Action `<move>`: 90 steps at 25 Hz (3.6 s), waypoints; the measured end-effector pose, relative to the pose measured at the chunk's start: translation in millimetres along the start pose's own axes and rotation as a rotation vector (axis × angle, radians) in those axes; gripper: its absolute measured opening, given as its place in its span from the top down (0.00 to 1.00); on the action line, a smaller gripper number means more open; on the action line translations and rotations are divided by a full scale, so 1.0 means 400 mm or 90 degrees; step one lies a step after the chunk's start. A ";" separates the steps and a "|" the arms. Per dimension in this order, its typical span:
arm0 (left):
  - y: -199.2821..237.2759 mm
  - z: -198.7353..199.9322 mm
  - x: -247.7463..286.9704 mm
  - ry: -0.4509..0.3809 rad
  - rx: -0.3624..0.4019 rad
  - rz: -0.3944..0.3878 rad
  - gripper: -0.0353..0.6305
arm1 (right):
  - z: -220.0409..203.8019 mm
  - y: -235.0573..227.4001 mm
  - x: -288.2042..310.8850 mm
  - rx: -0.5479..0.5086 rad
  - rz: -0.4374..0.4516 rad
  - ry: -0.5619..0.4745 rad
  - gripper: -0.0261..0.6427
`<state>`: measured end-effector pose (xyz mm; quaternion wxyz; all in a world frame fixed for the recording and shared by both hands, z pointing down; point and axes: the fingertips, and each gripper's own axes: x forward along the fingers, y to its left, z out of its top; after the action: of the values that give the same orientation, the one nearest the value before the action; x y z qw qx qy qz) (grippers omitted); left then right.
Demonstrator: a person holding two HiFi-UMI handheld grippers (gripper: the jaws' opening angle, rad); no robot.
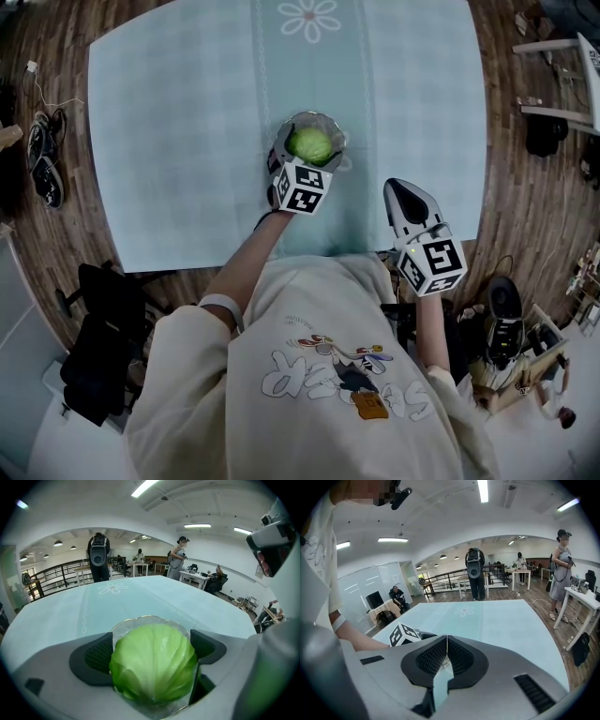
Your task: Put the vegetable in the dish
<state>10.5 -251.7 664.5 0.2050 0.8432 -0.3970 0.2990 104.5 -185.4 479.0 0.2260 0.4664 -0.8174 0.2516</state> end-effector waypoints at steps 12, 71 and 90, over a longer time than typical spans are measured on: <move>0.001 0.028 -0.009 -0.015 0.031 0.009 0.16 | 0.005 -0.002 -0.010 -0.004 -0.002 -0.009 0.93; -0.160 -0.037 -0.768 -0.208 0.050 -0.043 0.87 | -0.115 0.174 -0.234 -0.030 -0.093 -0.059 0.93; -0.457 0.023 -0.827 -0.204 -0.007 -0.020 0.94 | -0.196 0.233 -0.455 -0.094 -0.010 -0.105 0.93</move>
<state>-8.7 33.7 417.3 0.1486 0.8850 -0.4131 0.1552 117.8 22.4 410.8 0.1938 0.4743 -0.8456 0.1498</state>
